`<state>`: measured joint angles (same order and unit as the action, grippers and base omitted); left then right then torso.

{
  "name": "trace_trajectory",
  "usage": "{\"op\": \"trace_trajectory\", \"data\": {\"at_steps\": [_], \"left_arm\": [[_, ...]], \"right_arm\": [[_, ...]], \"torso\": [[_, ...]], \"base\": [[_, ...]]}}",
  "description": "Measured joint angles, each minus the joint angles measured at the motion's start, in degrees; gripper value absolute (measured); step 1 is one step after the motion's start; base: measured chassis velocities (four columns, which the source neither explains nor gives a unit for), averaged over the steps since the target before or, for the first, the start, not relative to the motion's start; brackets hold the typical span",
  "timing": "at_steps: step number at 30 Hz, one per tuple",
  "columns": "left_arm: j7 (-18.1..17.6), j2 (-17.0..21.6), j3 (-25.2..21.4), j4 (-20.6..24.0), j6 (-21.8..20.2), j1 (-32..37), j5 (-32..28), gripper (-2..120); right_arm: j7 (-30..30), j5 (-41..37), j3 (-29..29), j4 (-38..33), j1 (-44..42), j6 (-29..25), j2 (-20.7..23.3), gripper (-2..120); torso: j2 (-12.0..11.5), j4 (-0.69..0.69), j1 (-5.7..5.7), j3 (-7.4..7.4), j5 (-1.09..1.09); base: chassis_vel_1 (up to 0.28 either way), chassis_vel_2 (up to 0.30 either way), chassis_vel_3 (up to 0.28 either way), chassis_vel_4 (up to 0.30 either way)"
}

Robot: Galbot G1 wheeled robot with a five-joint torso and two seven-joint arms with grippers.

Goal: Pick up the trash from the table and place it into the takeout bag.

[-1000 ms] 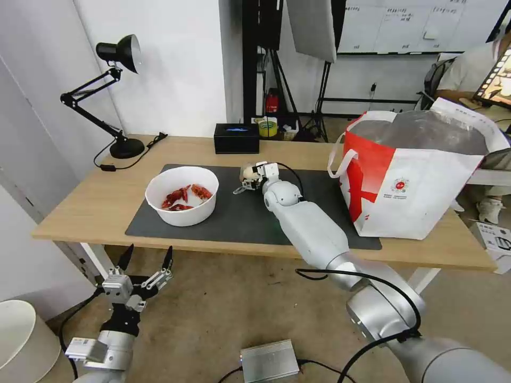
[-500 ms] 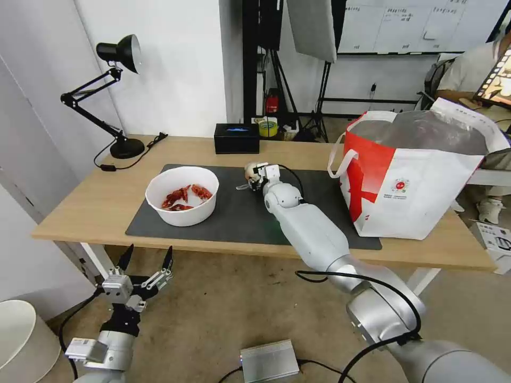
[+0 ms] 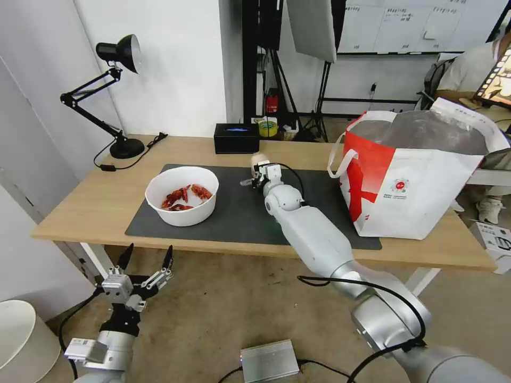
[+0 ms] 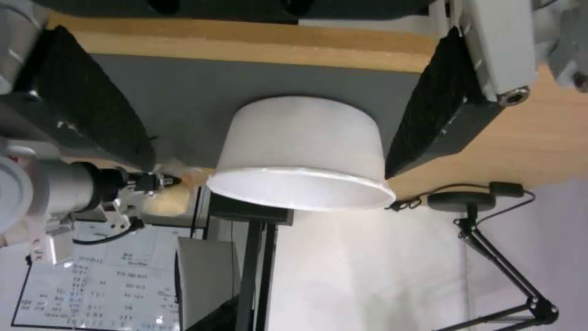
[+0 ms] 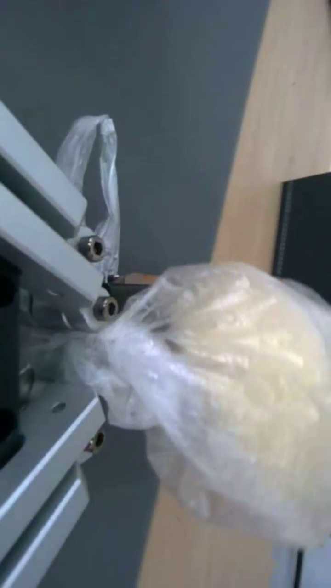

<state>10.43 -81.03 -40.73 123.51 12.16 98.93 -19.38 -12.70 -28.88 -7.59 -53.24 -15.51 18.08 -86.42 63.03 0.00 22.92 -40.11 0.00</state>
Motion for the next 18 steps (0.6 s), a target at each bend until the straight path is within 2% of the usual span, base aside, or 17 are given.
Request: {"op": "trace_trajectory", "data": {"at_steps": [6,13,18], "left_arm": [[0.0,0.1,0.0,0.4,0.0,0.1,0.0,100],[-0.1,0.0,-0.4,1.1,0.0,0.1,-0.3,100],[-0.2,0.0,-0.4,1.1,0.0,0.2,-0.3,100]], "right_arm": [[-2.0,-1.6,-1.4,-6.1,-1.2,0.0,2.8,0],[-4.9,-3.6,-3.7,-19.1,-3.5,-0.5,10.2,0],[-5.0,-4.0,-3.7,-23.6,-4.6,-1.3,12.6,0]], "torso": [[0.0,0.0,0.0,0.0,0.0],[0.0,-0.01,0.0,0.0,-0.01],[0.0,-0.01,0.0,0.0,-0.01]], "base": [[0.0,0.0,0.0,0.0],[0.0,0.0,0.0,0.0],[0.0,0.0,0.0,0.0]]}}
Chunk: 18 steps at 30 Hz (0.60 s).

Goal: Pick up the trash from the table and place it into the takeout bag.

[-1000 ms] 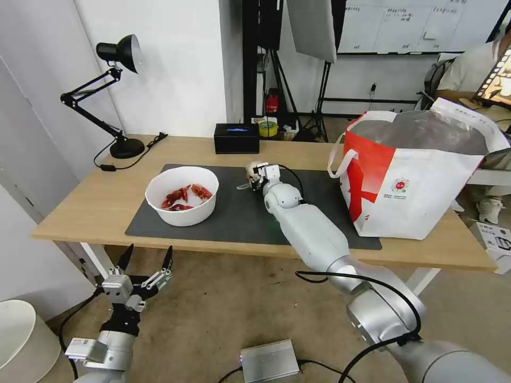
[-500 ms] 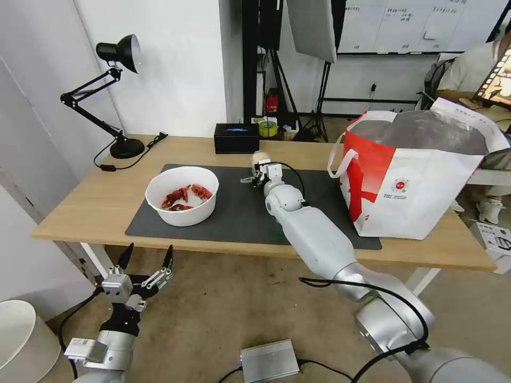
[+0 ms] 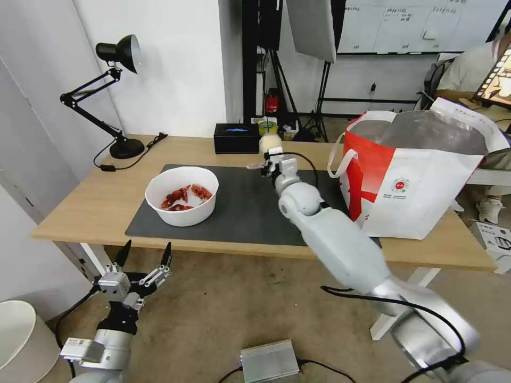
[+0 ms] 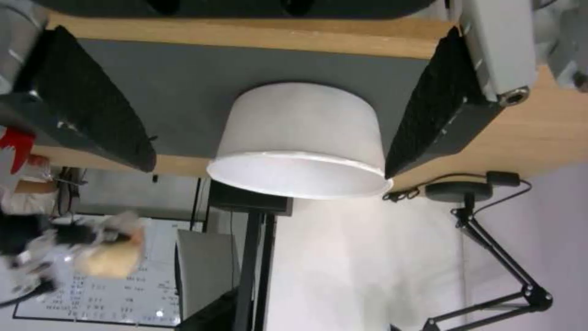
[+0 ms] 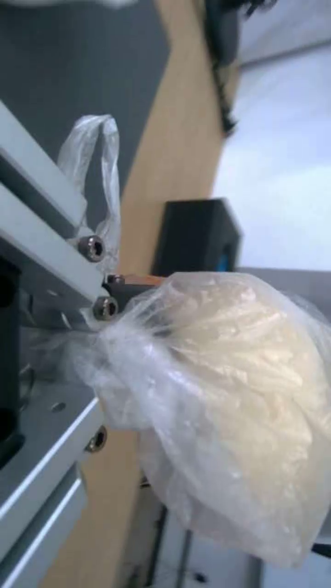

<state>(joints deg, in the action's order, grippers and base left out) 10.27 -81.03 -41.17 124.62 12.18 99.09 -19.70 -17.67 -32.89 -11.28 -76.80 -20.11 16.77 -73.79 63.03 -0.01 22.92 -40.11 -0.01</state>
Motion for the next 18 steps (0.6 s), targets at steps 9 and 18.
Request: {"op": "trace_trajectory", "data": {"at_steps": [9,18], "left_arm": [[0.0,-0.2,0.1,0.0,0.0,0.1,0.0,100],[0.0,-1.1,0.7,0.2,0.0,0.5,1.3,100]], "right_arm": [[0.7,0.8,0.2,-9.2,-3.2,-3.2,4.9,0],[-0.3,2.4,8.7,-25.0,-11.3,-8.3,13.4,0]], "torso": [[0.0,0.01,0.0,0.0,0.0],[0.0,0.0,0.0,0.01,0.0]], "base": [[0.0,0.0,0.0,0.0],[0.0,0.0,0.0,0.0]]}}
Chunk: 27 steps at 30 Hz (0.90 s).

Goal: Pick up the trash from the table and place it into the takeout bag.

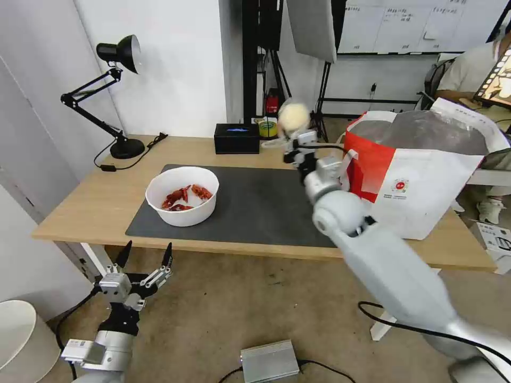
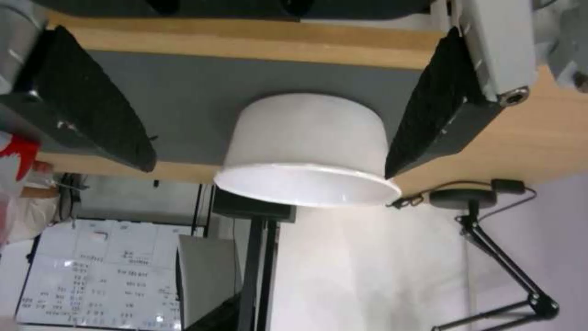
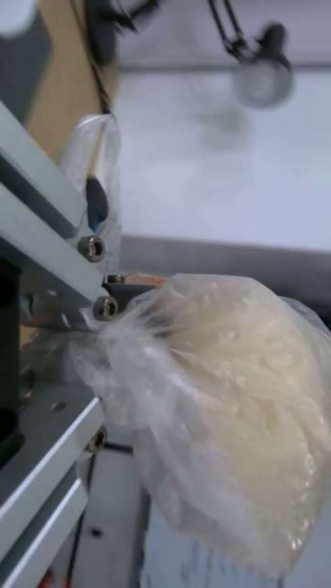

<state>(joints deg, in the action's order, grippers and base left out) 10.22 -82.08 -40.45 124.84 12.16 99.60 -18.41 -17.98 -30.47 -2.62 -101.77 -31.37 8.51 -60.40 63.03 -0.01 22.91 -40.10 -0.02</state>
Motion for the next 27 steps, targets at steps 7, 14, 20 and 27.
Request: {"op": "trace_trajectory", "data": {"at_steps": [7,14,20,27], "left_arm": [[0.0,-0.8,2.3,-0.8,-0.2,-0.3,1.2,100],[-0.1,-1.4,2.9,-0.9,-0.3,-0.1,2.0,100],[0.0,-1.4,2.7,-0.7,-0.3,0.2,2.0,100],[0.1,-1.7,3.3,-1.2,-0.2,-0.1,2.9,100]], "right_arm": [[-1.5,-3.0,10.8,-6.9,-6.8,-3.4,5.1,0],[-4.1,-5.9,17.0,-8.6,-7.8,-3.4,7.6,0],[-6.1,-6.9,20.7,-8.6,-8.5,-1.9,9.0,0],[-12.4,-10.1,24.1,-10.6,-8.9,6.7,11.4,0]], "torso": [[0.0,0.0,0.0,0.0,0.0],[0.0,0.01,0.0,-0.01,0.02],[0.0,0.0,0.0,-0.01,0.01],[0.0,0.01,0.01,-0.01,0.01]], "base": [[0.0,0.0,0.0,0.0],[0.0,0.0,0.0,0.0],[0.0,0.0,0.0,0.0],[0.0,0.0,0.0,0.0]]}}
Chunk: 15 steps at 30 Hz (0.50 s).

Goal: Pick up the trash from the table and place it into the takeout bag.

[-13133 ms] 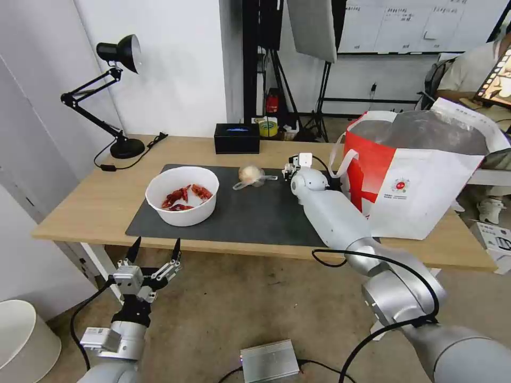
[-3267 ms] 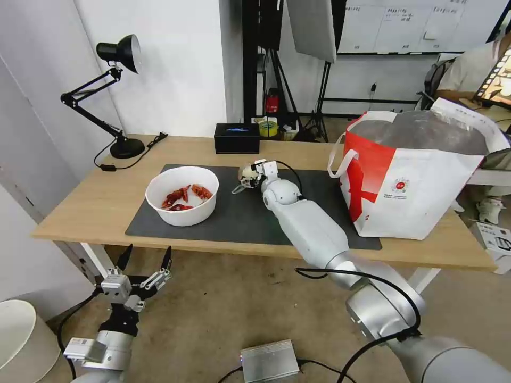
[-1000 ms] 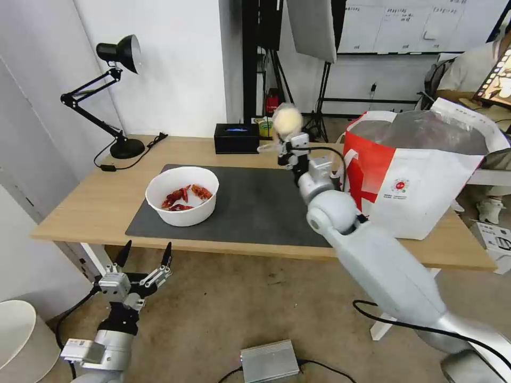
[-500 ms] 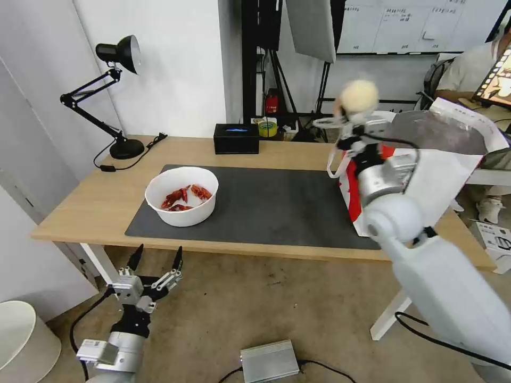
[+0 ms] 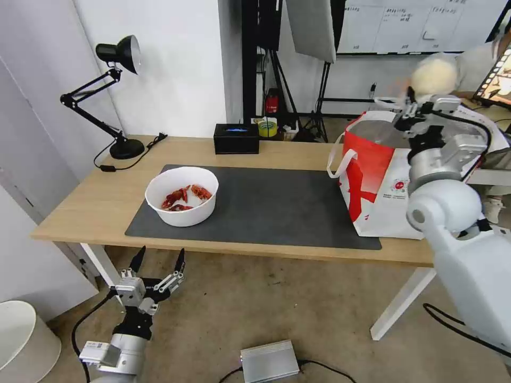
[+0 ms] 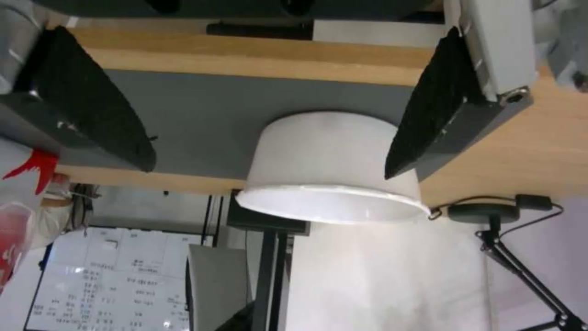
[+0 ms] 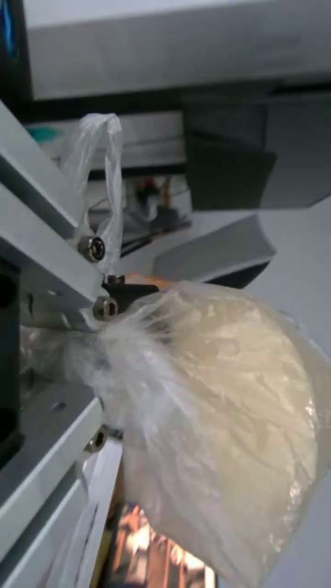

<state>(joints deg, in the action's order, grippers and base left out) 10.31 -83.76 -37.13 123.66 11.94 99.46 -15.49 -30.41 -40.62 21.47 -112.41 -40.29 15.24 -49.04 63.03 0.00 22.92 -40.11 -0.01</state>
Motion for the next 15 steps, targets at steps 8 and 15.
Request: {"op": "trace_trajectory", "data": {"at_steps": [8,15], "left_arm": [[0.0,0.0,0.6,-0.8,0.1,-0.3,0.2,100],[0.0,-0.2,1.0,-1.0,0.1,-0.6,0.2,100]], "right_arm": [[-5.8,-14.3,2.7,-0.1,3.2,8.4,3.0,0],[-13.9,-26.3,2.2,3.7,7.2,12.3,1.6,0]], "torso": [[0.0,-0.01,0.0,0.0,0.01],[0.0,0.01,0.0,0.0,0.02]], "base": [[0.0,0.0,0.0,0.0],[0.0,0.0,0.0,0.0]]}}
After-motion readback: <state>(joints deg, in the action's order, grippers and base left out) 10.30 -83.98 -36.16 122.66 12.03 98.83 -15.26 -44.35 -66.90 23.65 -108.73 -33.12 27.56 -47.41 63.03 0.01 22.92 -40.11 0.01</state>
